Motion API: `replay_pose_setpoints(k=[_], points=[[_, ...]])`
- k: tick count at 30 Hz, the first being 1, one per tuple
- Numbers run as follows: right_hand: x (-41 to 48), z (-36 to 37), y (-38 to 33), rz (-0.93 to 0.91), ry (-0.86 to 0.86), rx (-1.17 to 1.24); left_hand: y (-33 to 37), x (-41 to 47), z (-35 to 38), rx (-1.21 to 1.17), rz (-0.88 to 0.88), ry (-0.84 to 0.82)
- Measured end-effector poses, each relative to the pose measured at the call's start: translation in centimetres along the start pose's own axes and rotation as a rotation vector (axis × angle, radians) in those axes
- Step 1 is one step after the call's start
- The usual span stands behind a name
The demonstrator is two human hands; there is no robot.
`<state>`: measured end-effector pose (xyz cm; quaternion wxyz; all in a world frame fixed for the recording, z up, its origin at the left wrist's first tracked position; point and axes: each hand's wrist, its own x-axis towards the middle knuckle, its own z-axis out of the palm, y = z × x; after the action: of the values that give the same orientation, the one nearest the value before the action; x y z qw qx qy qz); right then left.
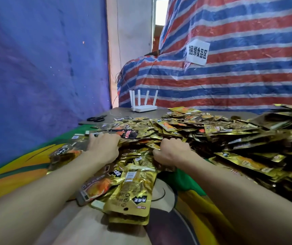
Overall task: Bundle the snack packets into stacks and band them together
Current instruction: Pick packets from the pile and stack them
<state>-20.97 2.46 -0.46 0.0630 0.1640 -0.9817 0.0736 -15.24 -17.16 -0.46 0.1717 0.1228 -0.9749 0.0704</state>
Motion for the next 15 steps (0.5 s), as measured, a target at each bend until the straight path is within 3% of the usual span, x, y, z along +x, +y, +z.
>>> replay_pose_setpoints(k=[4,7,10,15], points=[[-1.2,-0.9,-0.5,0.017,0.068,0.272,0.0,-0.8,-1.8,-0.119,0.039,0.131],[-1.9,-1.2,-0.5,0.007,0.102,0.370,0.1,-1.3,-3.4,-0.400,0.029,0.174],[-2.3,-1.4,-0.4,-0.027,0.151,0.626,0.6,-1.4,-5.4,-0.717,0.009,0.219],[-3.8,-2.8,-0.1,-0.053,0.300,0.964,2.1,-1.8,-8.5,-1.038,-0.070,0.165]])
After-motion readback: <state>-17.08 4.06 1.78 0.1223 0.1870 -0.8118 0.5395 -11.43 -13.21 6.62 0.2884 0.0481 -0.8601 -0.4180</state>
